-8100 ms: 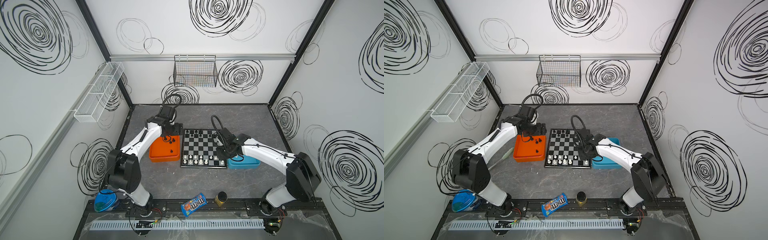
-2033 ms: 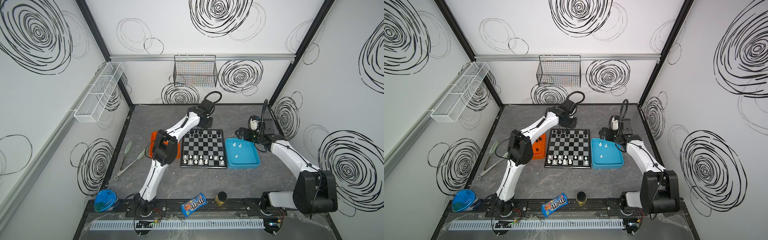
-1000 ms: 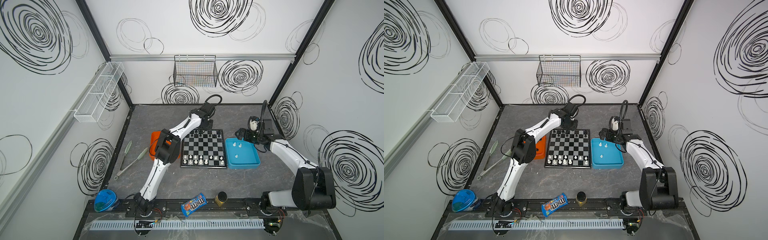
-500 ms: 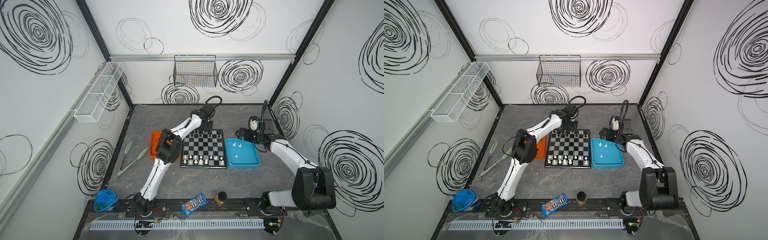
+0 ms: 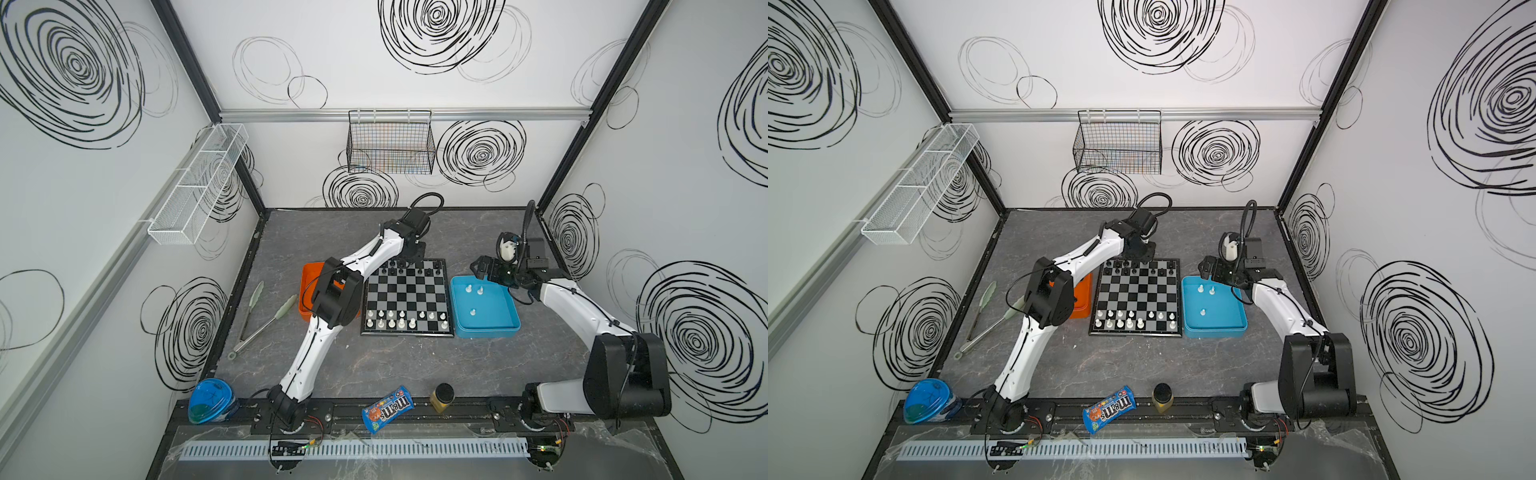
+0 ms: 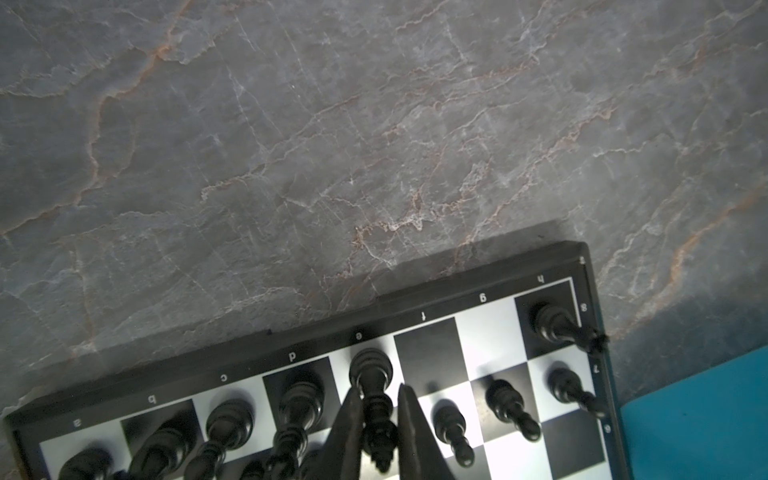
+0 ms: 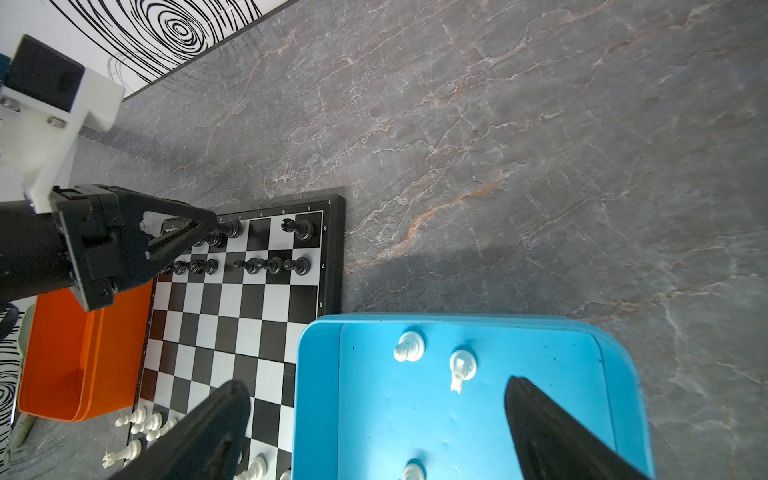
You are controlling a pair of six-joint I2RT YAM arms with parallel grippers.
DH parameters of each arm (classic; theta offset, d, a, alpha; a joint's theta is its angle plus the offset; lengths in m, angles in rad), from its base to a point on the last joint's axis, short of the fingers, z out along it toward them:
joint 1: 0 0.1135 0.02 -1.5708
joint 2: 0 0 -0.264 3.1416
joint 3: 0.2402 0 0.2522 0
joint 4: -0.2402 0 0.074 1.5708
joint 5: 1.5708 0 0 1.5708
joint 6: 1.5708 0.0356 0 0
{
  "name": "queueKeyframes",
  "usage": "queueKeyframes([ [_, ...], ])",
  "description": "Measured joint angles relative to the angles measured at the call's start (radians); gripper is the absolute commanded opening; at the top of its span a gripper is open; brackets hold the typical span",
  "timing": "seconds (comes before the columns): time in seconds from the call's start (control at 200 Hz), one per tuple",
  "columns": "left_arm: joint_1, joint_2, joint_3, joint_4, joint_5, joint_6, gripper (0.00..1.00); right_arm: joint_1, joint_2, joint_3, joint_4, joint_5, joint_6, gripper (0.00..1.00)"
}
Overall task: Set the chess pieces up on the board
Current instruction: 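Set the black piece on the farthest row and open the left gripper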
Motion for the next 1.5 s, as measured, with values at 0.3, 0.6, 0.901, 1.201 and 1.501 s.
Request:
queueKeyframes([
  [0.3, 0.000, 0.003, -0.002, 0.006, -0.009, 0.000, 0.21, 0.000, 0.000, -0.002, 0.001, -0.003, 0.000, 1.00],
  [0.6, 0.000, 0.003, -0.002, 0.005, -0.010, 0.000, 0.20, 0.000, 0.000, -0.005, 0.003, -0.003, 0.000, 1.00],
  [0.901, 0.000, 0.003, -0.003, 0.006, -0.010, 0.000, 0.19, 0.000, 0.000, -0.006, 0.003, -0.004, 0.000, 1.00],
  [1.201, -0.001, 0.003, -0.004, 0.006, -0.010, -0.003, 0.18, 0.000, 0.000, -0.016, 0.005, -0.004, 0.000, 1.00],
  [1.501, -0.002, 0.001, -0.006, 0.004, -0.011, -0.010, 0.18, 0.000, 0.000, -0.017, 0.006, -0.011, 0.000, 1.00],
])
